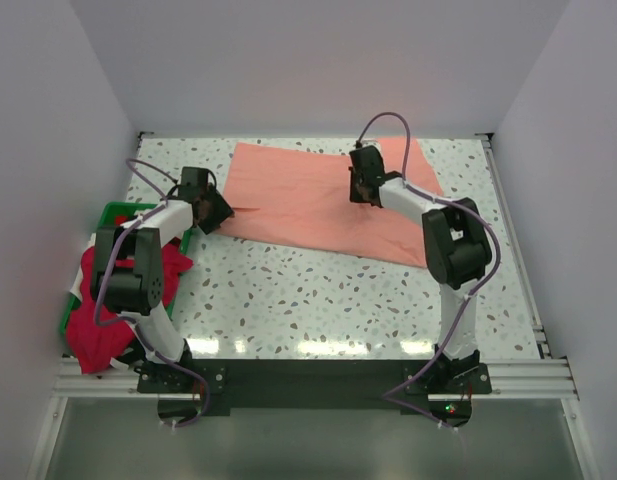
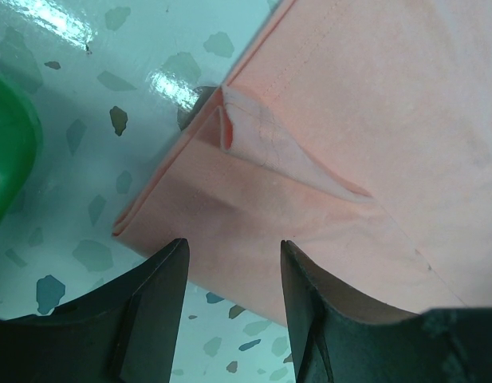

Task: Fold and stack the t-shirts
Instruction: Fold the tshirt

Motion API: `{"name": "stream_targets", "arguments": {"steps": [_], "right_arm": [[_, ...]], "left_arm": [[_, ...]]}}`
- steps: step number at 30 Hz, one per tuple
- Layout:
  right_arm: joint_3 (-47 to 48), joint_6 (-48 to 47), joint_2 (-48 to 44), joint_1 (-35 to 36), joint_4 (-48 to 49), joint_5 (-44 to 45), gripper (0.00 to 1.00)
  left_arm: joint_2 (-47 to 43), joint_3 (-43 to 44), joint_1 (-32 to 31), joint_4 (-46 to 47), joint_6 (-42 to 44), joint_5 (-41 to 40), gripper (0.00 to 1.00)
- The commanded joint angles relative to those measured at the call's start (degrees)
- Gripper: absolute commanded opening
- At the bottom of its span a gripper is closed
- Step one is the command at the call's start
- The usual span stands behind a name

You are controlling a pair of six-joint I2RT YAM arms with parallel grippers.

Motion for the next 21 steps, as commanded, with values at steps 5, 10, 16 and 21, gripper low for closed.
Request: {"name": "stream_targets", "arguments": {"steps": [5, 10, 16, 21], "right_arm": [[1.17, -2.92, -2.02, 0.92, 3.24, 1.08, 0.1], [2.49, -2.4, -2.89, 0.84, 0.86, 3.09, 0.5], [3.03, 3.74, -9.74, -2.05, -9.85, 4.69, 0.73], [-8.71, 10.16, -21.49, -6.88, -14.61, -0.31, 0.73]], "left_arm": [[0.55, -0.32, -0.14, 2.04, -0.1, 0.56, 0.55], [-1.03, -0.41, -0.06, 1.34, -0.1, -0.06, 0.58], [-6.13, -1.37, 1.08, -2.17, -0.45, -3.92, 0.65], [-10.17, -4.97, 1.26, -3.67, -1.67, -8.85, 0.66]]}}
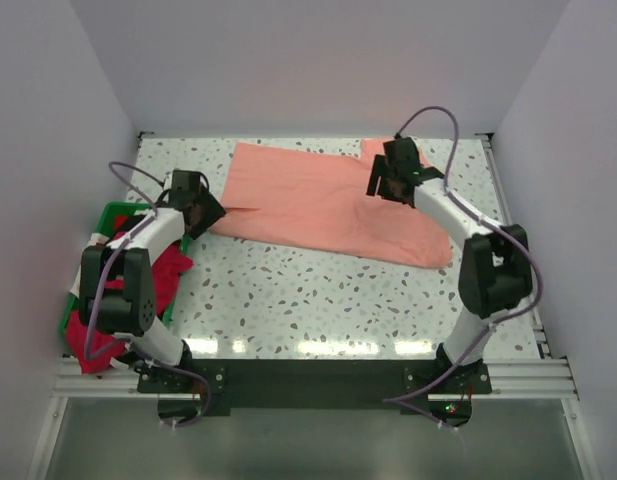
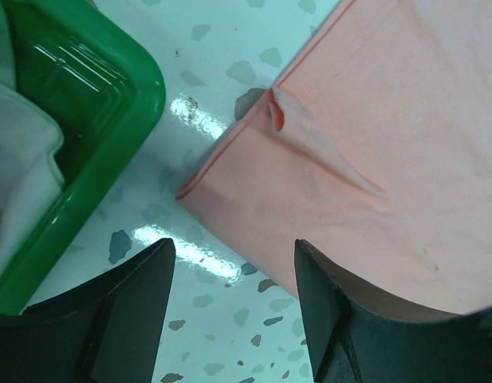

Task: Fold and stack the t-shirts
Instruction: Fold the tshirt

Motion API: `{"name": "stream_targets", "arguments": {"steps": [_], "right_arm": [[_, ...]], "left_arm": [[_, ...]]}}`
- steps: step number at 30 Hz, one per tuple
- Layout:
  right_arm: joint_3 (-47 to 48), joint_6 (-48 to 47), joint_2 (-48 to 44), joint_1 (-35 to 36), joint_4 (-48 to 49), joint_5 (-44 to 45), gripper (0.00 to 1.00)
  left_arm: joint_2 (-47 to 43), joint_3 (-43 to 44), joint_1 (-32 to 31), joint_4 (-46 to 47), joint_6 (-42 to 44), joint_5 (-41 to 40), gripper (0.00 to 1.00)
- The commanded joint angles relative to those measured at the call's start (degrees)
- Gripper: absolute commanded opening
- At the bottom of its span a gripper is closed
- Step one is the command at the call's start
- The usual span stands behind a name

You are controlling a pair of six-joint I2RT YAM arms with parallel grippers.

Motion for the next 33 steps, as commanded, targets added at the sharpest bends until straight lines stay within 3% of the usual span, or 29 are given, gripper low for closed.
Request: {"name": "stream_targets", "arguments": {"steps": [1, 5, 15, 21, 29, 33], "right_arm": [[-8.04, 7.65, -11.33, -4.51, -4.6, -3.71, 0.73], [-19.39, 11.1, -21.0, -8.38, -2.84, -8.56, 0.72], [-35.47, 17.42, -35.17, -10.85, -6.36, -4.69, 0.72], [-39.35, 19.36, -32.46, -14.18, -3.73, -4.95, 0.75], [-40.5, 19.01, -24.02, -19.38, 3.38, -7.77, 0.75], [-39.45, 19.45, -19.45, -22.62, 5.94, -8.82, 0.69]], "left_arm": [[-3.2, -2.03, 0.48, -1.11, -1.81, -4.37, 0.66], [-1.28, -2.91, 0.39, -0.15, -3.31, -4.02, 0.65], [4.17, -1.86, 0.21, 1.79, -6.38, -6.04, 0.62], [6.02, -1.77, 0.12, 2.49, -6.47, -6.92, 0.53], [6.55, -1.5, 0.12, 2.75, -5.86, -6.66, 0.27], [6.55, -1.24, 0.12, 2.67, -5.51, -6.3, 0.13]]}}
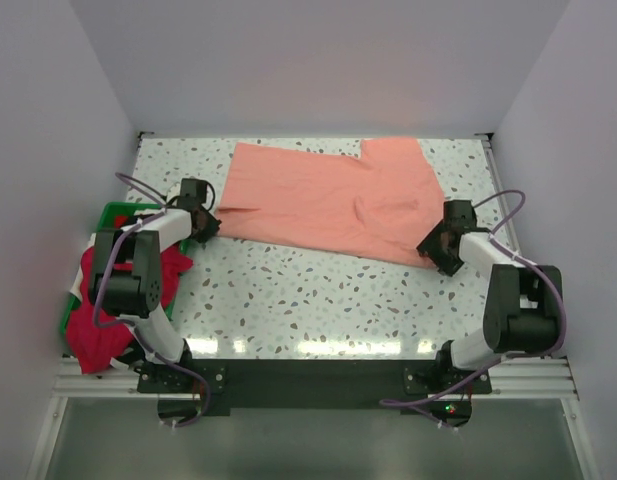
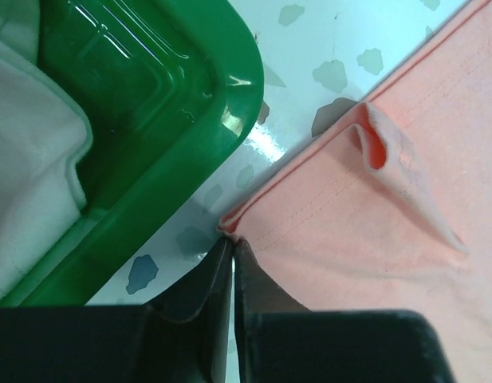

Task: Fold and stack the t-shirts
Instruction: Fold the tshirt

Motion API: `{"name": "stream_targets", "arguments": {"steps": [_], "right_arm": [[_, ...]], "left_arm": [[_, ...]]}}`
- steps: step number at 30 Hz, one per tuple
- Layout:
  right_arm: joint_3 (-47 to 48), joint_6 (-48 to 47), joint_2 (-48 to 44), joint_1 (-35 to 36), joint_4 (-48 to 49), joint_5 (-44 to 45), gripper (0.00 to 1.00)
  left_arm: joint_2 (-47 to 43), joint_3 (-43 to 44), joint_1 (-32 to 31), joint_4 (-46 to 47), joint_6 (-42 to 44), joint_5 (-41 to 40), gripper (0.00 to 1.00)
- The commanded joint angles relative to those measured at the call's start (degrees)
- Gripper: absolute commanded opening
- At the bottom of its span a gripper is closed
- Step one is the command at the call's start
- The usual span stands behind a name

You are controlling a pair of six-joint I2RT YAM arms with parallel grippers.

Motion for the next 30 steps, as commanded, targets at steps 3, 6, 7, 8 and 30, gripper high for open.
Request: {"name": "stream_targets", "arguments": {"steps": [3, 6, 7, 8, 30], "right_arm": [[2.72, 0.78, 4.35, -2.54, 5.16, -2.86, 0.38], [5.79, -0.8, 2.78, -3.16, 2.01, -2.25, 0.24], [6.5, -1.59, 1.99, -3.25, 0.95, -1.81, 0.19], [7.29, -1.94, 0.24, -3.6, -1.32, -1.11, 0.14], [0.62, -4.58, -27.02, -11.51, -17.86, -6.03, 0.28]], "left_arm": [[-0.01, 0.88, 0.15, -0.09, 0.77, -0.51, 0.02], [-2.29, 0.53, 0.15, -1.49, 1.12, -1.38, 0.0], [-2.99, 0.35, 0.15, -2.37, 1.12, -1.74, 0.0], [-4.74, -0.17, 0.15, -2.81, 1.04, -2.17, 0.0], [-40.96, -24.17, 0.06, -14.07, -4.33, -2.97, 0.09]]}}
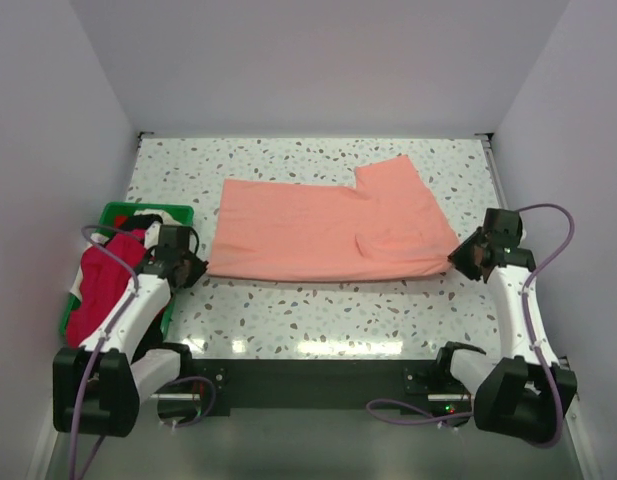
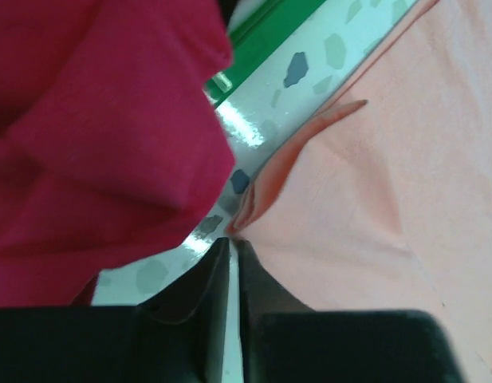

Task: Fold and stack the t-shirts
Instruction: Fold the tshirt

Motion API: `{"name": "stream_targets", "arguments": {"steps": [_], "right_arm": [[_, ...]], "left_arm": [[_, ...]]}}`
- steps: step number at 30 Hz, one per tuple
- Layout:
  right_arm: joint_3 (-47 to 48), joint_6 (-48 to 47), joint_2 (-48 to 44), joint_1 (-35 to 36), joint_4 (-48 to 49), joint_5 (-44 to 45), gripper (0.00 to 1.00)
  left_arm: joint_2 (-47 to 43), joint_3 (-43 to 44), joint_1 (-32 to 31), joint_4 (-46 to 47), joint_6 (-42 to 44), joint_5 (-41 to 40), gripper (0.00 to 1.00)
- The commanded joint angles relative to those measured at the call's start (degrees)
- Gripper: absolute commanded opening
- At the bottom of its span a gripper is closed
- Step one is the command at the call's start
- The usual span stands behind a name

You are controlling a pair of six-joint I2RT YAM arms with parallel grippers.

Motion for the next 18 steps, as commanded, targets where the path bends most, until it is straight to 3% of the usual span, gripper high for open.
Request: {"name": "stream_targets", "arguments": {"steps": [1, 2, 3, 5, 9, 12, 13, 18], "right_arm": [[-1.39, 0.38, -3.24, -0.71, -2.98, 1.18, 0.34], [-1.3, 0.38, -3.68, -0.71, -4.12, 2.23, 0.51], [-0.96, 0.64, -4.29, -0.71, -4.74, 2.5, 0.63], [0.27, 0.47, -4.48, -0.71, -5.53, 3.03, 0.88], [2.64, -2.6, -2.91, -0.63, -1.51, -2.29, 0.89], [5.02, -3.22, 0.78, 0.69, 3.68, -8.02, 0.89], [10.59, -3.66, 6.97, 5.65, 5.61, -6.21, 0.89], [18.2, -6.29, 15.9, 10.71, 8.52, -2.33, 0.88]], "left_arm": [[-4.94, -2.51, 0.43, -2.61, -1.29, -3.14, 0.18], [-6.34, -2.95, 0.43, -2.96, -1.2, -3.06, 0.28], [-6.88, -2.95, 0.43, -3.05, -1.03, -2.97, 0.47], [-8.02, -1.99, 0.43, -2.97, 0.11, -2.45, 0.6], [-6.28, 3.1, 0.43, 2.55, 4.24, -1.21, 0.64], [1.09, 9.16, 0.34, 5.37, 6.35, 0.81, 0.63], [10.25, 15.18, -0.18, 6.86, 7.32, 1.33, 0.62], [21.66, 23.48, -0.71, 9.24, 7.94, 1.6, 0.6]]}}
